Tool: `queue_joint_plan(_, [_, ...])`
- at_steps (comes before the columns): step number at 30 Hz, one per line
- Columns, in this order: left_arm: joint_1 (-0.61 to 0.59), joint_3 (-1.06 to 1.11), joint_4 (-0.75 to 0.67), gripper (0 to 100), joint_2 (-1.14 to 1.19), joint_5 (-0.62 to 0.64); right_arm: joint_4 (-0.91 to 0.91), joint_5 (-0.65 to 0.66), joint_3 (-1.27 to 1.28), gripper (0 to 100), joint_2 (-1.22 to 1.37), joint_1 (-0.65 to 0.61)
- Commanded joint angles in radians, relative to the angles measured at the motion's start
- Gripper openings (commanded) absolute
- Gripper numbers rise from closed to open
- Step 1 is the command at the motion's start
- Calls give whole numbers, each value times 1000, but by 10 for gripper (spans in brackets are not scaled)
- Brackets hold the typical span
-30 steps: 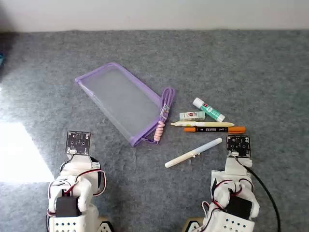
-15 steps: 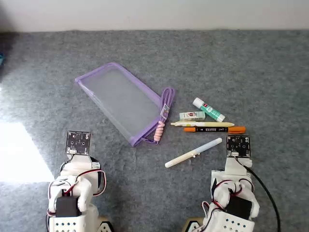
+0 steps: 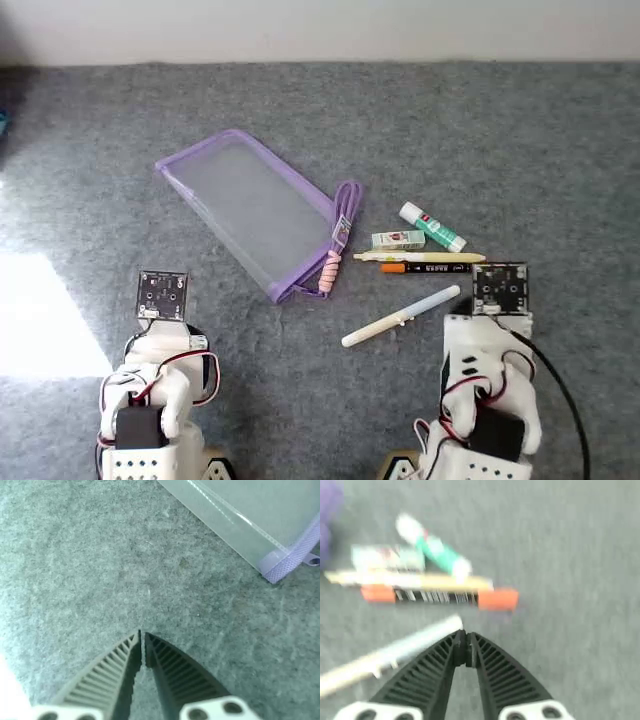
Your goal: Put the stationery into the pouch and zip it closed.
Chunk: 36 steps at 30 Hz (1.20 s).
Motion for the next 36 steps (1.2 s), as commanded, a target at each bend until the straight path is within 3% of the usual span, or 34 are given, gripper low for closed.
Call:
queue_joint_plan(1, [2, -8, 3, 13, -11, -9, -44, 11, -141, 9, 134, -73])
queue_joint_plan(17, [2, -8, 3, 13, -11, -9, -47, 5, -888, 15, 1303, -344])
queue_joint_plan(24, [2, -8, 3, 13, -11, -9, -58, 3, -1162, 15, 1584, -450])
queue_joint_plan(36, [2, -8, 3, 13, -11, -9, -387, 11, -1224, 15, 1867, -573])
